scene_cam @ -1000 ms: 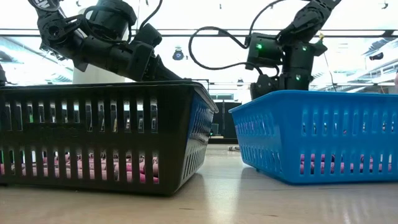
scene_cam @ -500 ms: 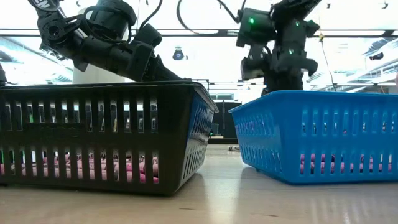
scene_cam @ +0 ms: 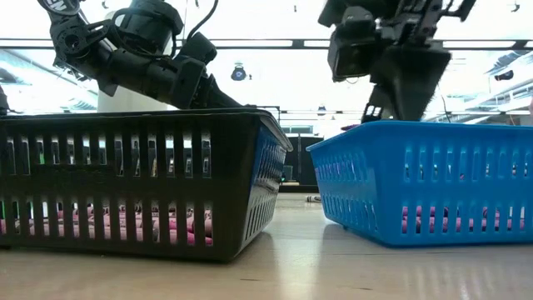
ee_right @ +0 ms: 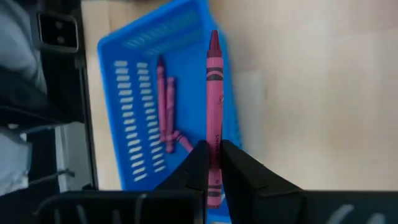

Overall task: Sort crayons
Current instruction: Put the red crayon into the left blue bin

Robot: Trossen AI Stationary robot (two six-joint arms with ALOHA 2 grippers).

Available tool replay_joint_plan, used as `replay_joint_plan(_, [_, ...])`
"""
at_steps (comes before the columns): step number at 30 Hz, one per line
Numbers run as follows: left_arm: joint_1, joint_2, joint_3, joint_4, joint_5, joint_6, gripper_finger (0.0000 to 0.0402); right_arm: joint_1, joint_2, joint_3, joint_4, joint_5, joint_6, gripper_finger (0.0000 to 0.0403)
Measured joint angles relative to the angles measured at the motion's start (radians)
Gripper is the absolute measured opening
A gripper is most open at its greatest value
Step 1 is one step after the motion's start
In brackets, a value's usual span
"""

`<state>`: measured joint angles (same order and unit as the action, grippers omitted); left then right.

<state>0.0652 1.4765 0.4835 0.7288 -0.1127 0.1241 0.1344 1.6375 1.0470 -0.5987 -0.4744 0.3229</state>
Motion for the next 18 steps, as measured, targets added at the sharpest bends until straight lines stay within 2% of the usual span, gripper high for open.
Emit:
replay_joint_plan(6, [0.0, 0.0, 0.0, 0.0, 0.0, -0.002, 0.0235, 0.055, 0.0, -0.005, 0.0, 0.008, 0.076, 0.0038])
replay_joint_plan(11, [0.0, 0.0, 0.0, 0.009, 0.0, -0.008, 0.0235, 0.082, 0.0, -0.005, 0.0, 0.067, 0.143, 0.004])
replay_joint_plan(18, [-0.009, 0.0, 0.0, 0.011, 0.0, -0.011, 0.0235, 0.081, 0.0, -0.005, -0.001, 0.065, 0.194, 0.0085])
